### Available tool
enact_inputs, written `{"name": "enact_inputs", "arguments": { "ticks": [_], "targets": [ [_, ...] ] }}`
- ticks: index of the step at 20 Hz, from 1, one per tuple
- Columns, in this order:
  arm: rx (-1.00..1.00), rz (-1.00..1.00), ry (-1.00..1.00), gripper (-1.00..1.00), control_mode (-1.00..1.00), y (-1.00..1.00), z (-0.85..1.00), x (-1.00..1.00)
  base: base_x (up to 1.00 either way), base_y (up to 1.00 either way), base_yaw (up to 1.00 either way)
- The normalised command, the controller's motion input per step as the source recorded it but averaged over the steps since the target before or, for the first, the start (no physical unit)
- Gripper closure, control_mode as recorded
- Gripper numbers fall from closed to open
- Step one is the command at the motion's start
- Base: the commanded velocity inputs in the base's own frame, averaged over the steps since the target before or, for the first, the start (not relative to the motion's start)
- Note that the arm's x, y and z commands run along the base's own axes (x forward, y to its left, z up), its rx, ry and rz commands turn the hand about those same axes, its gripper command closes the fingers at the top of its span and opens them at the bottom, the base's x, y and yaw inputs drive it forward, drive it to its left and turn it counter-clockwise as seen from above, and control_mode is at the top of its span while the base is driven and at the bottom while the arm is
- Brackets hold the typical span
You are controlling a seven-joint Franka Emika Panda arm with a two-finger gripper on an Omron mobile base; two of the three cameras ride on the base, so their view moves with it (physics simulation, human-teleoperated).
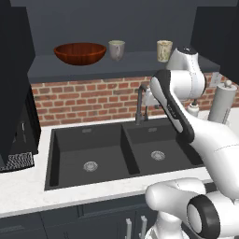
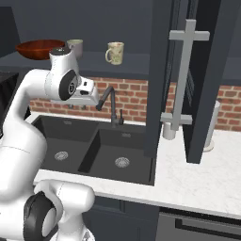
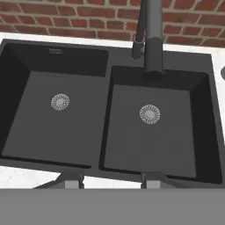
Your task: Gather all objects into one cabinet and sort the glasses and bowls to opposite sides.
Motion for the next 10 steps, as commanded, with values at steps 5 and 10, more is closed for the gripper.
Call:
{"name": "enact_inputs", "arguments": {
  "ticks": [5, 10],
  "targets": [
    [0.0, 0.0, -0.01, -1.0, -1.0, 0.0, -0.05, -0.14, 0.0, 0.0, 0.0],
    [-0.13, 0.07, -0.13, -1.0, -1.0, 0.27, 0.03, -0.12, 0.0, 0.0, 0.0]
  ]
}}
